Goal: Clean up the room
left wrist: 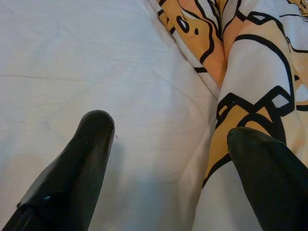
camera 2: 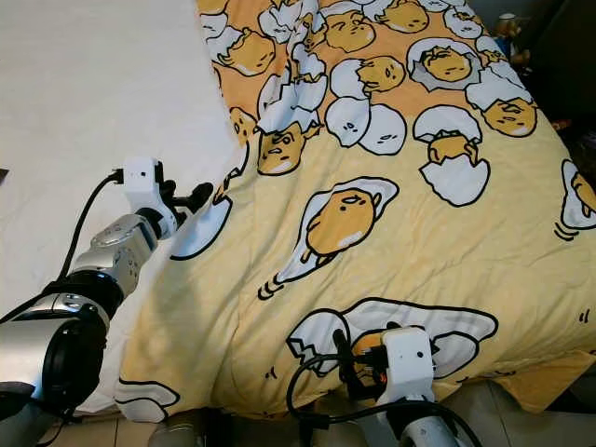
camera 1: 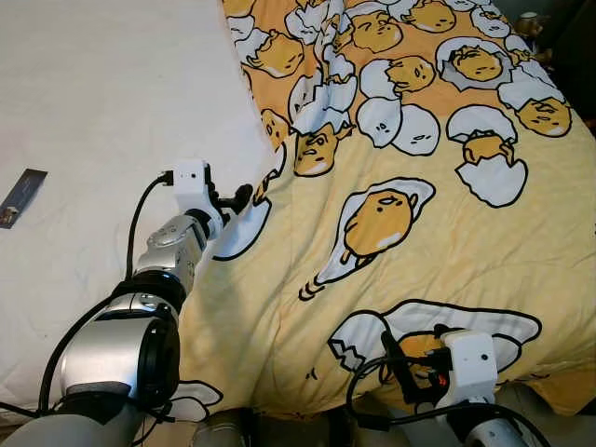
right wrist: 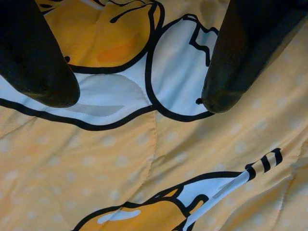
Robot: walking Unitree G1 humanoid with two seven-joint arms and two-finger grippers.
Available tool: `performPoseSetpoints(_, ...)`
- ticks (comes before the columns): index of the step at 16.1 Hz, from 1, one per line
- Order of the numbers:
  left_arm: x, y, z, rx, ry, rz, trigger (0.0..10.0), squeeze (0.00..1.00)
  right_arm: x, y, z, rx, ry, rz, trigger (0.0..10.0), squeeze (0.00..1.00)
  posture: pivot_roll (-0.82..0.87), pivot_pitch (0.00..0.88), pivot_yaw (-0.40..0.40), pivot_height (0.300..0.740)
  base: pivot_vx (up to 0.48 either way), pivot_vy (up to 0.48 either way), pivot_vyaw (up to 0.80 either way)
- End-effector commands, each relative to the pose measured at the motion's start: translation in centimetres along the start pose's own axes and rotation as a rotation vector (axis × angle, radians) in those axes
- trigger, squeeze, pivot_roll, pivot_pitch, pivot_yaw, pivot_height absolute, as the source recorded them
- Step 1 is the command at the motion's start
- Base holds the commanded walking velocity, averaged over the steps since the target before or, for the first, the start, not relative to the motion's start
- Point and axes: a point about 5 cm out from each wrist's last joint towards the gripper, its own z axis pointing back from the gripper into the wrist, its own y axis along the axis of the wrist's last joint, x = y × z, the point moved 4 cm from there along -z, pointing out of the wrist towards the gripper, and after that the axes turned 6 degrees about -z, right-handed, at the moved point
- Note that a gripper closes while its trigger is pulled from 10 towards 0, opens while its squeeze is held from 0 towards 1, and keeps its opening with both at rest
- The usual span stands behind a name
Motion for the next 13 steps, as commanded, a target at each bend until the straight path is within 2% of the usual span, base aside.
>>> performPoseSetpoints(1, 0.0, -0.5, 0.1, -0.017, 0.002, 0.008, 10.0, 0.00, 0.1, -0.4, 0.3, -0.017, -0.002, 0.001, 10.0, 0.00, -0.22, 0.233, 0.006, 0.740, 0.000, 0.000, 0.00)
performPoseSetpoints(2, 3.2, -4.9, 0.6, -0.150, -0.150, -0.181, 10.0, 0.00, 0.1, -0.8, 0.6, -0.034, -0.009, -0.002, 10.0, 0.00, -0.25, 0.261, 0.017, 0.740, 0.000, 0.000, 0.00)
performPoseSetpoints(3, 8.8, -9.5, 2.2, -0.236, -0.465, -0.465, 10.0, 0.00, 0.1, -1.0, 0.8, -0.041, -0.022, -0.011, 10.0, 0.00, -0.25, 0.260, 0.017, 0.740, 0.000, 0.000, 0.00)
performPoseSetpoints(5, 8.7, -9.0, 1.9, -0.216, -0.442, -0.496, 10.0, 0.00, 0.1, -0.8, 0.7, -0.036, -0.019, -0.013, 10.0, 0.00, -0.25, 0.261, 0.016, 0.740, 0.000, 0.000, 0.00)
performPoseSetpoints(8, 7.9, -8.2, 1.4, -0.211, -0.385, -0.487, 10.0, 0.00, 0.1, -1.0, 0.9, -0.040, -0.016, -0.014, 10.0, 0.00, -0.25, 0.261, 0.017, 0.740, 0.000, 0.000, 0.00)
performPoseSetpoints(10, 8.0, -8.2, 1.5, -0.210, -0.405, -0.499, 10.0, 0.00, -0.1, -1.1, 0.9, -0.043, -0.015, -0.014, 10.0, 0.00, -0.25, 0.260, 0.018, 0.740, 0.000, 0.000, 0.00)
performPoseSetpoints(11, 8.7, -8.6, 1.7, -0.215, -0.444, -0.517, 10.0, 0.00, -0.1, -1.1, 0.8, -0.043, -0.014, -0.014, 10.0, 0.00, -0.25, 0.260, 0.019, 0.740, 0.000, 0.000, 0.00)
performPoseSetpoints(12, 8.8, -9.2, 1.9, -0.240, -0.449, -0.468, 10.0, 0.00, -0.1, -1.1, 0.8, -0.042, -0.015, -0.014, 10.0, 0.00, -0.24, 0.260, 0.020, 0.740, 0.000, 0.000, 0.00)
performPoseSetpoints(13, 8.0, -9.3, 1.8, -0.275, -0.360, -0.197, 10.0, 0.00, -0.1, -1.0, 0.7, -0.042, -0.014, -0.014, 10.0, 0.00, -0.24, 0.261, 0.018, 0.740, 0.000, 0.000, 0.00)
